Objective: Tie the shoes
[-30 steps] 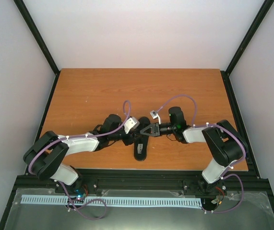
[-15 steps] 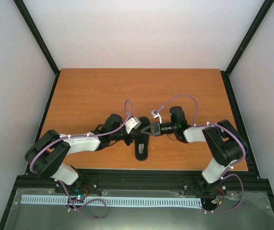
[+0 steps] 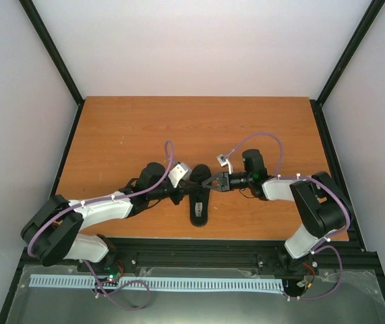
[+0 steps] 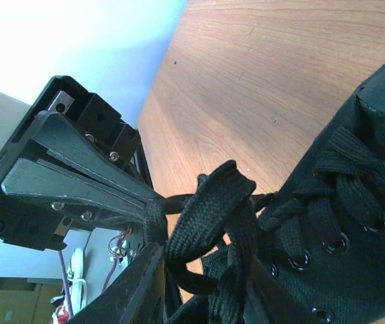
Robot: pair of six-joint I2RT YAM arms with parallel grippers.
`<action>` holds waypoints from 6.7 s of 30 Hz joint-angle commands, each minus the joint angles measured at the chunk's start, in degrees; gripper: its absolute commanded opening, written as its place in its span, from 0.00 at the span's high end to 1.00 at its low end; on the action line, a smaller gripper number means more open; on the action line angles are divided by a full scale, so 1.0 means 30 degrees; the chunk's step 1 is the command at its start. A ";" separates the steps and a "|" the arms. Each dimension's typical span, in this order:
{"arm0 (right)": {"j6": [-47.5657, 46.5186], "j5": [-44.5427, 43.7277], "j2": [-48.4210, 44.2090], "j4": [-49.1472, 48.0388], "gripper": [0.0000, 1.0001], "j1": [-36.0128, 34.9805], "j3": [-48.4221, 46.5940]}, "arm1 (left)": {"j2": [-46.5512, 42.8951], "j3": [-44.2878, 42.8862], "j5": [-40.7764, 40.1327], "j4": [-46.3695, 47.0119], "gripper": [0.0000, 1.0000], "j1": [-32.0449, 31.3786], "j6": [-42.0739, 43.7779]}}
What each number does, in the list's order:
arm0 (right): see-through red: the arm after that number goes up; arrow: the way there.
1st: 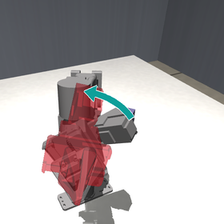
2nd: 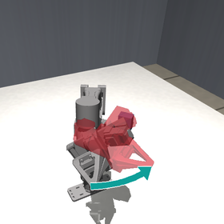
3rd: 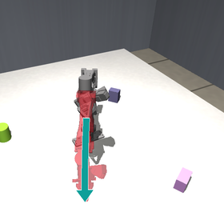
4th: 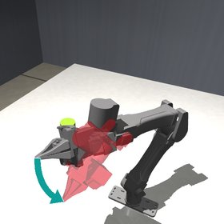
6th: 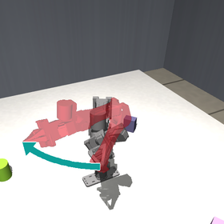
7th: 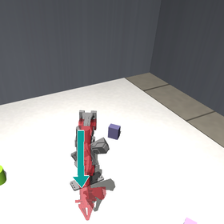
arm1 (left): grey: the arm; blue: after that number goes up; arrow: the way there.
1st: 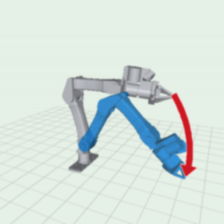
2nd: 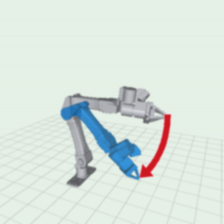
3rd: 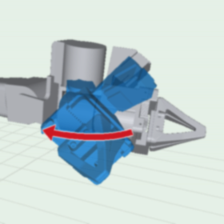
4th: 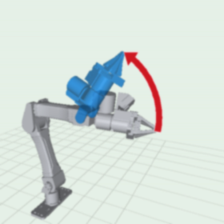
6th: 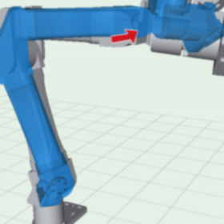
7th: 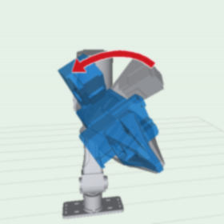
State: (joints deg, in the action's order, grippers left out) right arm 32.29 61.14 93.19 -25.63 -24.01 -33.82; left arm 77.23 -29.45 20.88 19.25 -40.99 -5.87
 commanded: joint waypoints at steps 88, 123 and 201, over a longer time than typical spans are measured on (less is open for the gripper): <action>-0.3262 -1.9596 -0.1835 2.0144 0.97 -0.5092 -0.4531 | -0.4998 0.0614 -0.9973 -1.3020 0.99 0.2898 -1.2032; -0.3765 -1.4206 -0.3006 1.6248 0.95 -0.3372 -0.3121 | -0.4683 -0.0596 -1.0912 -1.1519 0.11 0.1086 -0.8668; -0.1931 -1.9241 -0.3339 1.6457 0.48 -0.2156 -0.2620 | -0.2401 -0.0888 -0.1122 -0.4292 0.99 -0.0779 -0.7222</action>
State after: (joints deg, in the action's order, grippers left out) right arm 26.24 4.03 81.82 24.62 -29.26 -41.10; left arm 68.84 -29.61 17.32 3.86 -43.11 -26.81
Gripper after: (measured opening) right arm 0.540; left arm 0.020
